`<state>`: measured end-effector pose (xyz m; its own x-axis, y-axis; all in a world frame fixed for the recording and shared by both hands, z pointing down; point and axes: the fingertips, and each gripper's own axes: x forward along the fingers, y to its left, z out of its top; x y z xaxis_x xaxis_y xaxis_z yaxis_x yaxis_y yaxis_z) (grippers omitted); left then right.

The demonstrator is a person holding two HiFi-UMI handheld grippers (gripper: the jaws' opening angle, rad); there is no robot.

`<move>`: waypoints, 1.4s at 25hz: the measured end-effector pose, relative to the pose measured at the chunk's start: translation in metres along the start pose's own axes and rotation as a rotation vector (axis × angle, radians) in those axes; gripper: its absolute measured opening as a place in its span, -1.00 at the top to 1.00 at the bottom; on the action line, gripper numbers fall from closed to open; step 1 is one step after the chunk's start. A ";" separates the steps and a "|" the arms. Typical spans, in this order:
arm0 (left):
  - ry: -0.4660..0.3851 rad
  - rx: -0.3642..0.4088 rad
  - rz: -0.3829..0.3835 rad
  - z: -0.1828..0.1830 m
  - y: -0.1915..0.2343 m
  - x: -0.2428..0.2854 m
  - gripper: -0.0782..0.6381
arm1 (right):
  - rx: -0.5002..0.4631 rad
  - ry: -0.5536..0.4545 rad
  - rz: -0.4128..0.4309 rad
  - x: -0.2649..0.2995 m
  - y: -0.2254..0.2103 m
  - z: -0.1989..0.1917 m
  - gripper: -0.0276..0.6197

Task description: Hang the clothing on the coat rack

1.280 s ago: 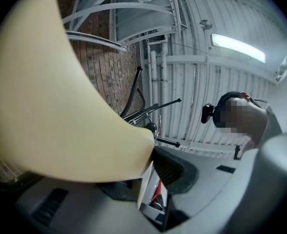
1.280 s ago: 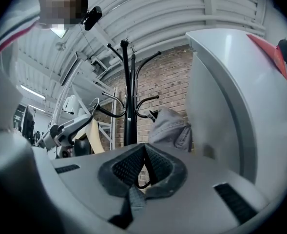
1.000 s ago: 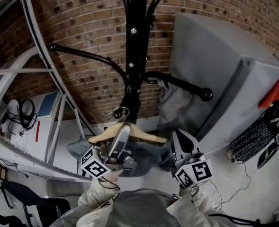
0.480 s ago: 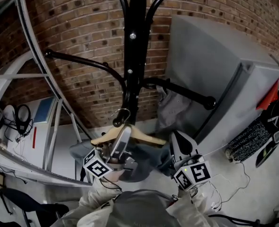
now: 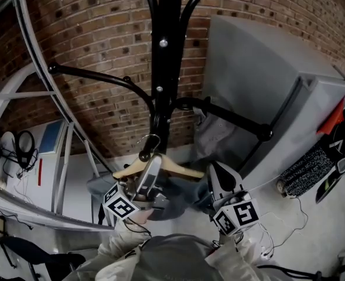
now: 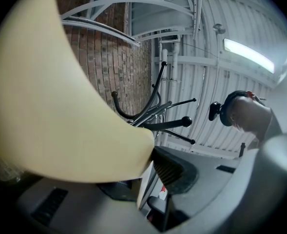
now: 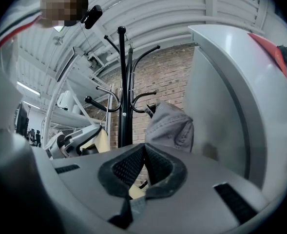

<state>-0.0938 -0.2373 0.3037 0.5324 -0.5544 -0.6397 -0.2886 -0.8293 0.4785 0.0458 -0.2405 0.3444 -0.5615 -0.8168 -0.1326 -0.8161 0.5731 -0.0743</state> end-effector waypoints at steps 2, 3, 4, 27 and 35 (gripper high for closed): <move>0.001 0.002 0.000 -0.001 0.003 0.002 0.49 | 0.004 0.005 0.002 0.001 -0.001 -0.001 0.84; 0.000 0.003 -0.002 -0.002 0.004 0.002 0.49 | 0.006 0.007 0.004 0.001 -0.002 -0.002 0.84; 0.000 0.005 -0.005 -0.002 0.005 0.003 0.49 | 0.007 0.008 0.006 0.002 -0.002 -0.002 0.84; -0.009 -0.047 -0.034 -0.010 0.010 0.003 0.44 | 0.041 0.038 0.035 0.001 0.006 -0.012 0.84; 0.026 -0.053 0.021 -0.026 0.016 -0.007 0.44 | 0.054 0.049 0.046 -0.003 0.008 -0.017 0.84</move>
<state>-0.0814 -0.2450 0.3323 0.5476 -0.5691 -0.6133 -0.2580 -0.8122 0.5232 0.0386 -0.2346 0.3607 -0.6054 -0.7910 -0.0887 -0.7814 0.6119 -0.1228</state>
